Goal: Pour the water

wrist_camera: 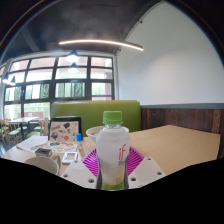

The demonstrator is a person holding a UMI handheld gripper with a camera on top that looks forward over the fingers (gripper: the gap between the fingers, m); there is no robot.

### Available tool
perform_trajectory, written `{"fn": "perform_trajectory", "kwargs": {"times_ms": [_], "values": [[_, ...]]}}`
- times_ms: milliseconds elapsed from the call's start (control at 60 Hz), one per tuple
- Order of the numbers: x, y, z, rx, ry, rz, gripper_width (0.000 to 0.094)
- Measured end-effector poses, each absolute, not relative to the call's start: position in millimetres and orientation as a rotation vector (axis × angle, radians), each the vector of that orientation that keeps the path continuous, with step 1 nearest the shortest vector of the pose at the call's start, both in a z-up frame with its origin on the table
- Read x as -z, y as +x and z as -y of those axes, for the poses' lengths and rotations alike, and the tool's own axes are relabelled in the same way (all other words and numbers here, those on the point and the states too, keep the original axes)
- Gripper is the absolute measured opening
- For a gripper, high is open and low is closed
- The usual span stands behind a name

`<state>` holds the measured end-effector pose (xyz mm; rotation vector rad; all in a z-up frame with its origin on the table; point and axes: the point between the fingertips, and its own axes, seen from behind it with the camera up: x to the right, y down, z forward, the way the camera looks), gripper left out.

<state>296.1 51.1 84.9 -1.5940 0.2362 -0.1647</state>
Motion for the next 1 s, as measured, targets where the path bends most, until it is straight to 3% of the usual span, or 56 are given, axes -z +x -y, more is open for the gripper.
{"fn": "perform_trajectory", "kwargs": {"times_ms": [317,383,517,600,667,767,1000], "values": [[-82.3,298.8,-58.0,0.197,-1.608,-0.206,0.0301],[-81.6,300.2,-61.4,0.190,-1.606,-0.210,0.0336],[-75.4,296.1,-50.8,0.160,-1.639,-0.227,0.0542],[-67.3,287.9,-46.5,0.101,-1.699,-0.240,0.0854],[-79.2,279.6,-21.5,0.083,-1.680,-0.237,0.0801],[-96.5,270.5,9.0,0.099,-1.680,-0.221,0.0819],[-122.1,209.0,160.4,0.141,-1.693,-0.198,0.0815]]}}
